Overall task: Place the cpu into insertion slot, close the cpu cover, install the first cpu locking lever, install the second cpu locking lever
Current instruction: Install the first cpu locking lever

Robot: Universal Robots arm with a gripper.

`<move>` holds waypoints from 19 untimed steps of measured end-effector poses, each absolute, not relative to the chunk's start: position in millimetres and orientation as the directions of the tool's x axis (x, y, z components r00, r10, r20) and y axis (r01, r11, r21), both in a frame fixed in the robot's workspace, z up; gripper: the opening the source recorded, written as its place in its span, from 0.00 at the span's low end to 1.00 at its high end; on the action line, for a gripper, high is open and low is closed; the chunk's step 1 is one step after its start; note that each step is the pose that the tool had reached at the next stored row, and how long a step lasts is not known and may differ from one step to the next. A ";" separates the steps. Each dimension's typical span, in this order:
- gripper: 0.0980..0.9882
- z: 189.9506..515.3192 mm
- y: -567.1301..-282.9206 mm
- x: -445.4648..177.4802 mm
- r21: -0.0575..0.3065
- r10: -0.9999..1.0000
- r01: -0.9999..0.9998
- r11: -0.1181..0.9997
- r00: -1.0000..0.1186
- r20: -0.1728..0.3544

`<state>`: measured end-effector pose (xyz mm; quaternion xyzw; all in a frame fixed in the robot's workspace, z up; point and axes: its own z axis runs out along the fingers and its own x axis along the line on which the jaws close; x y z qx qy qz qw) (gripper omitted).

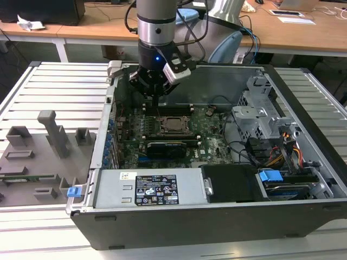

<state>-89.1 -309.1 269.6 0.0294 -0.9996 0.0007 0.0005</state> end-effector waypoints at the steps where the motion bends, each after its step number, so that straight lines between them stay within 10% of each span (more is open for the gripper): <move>1: 0.01 269.1 -308.6 -91.5 -0.001 -0.057 -0.057 0.998 -0.998 0.001; 19: 0.01 260.3 -283.7 -101.0 -0.001 -0.056 -0.056 0.998 -0.998 0.001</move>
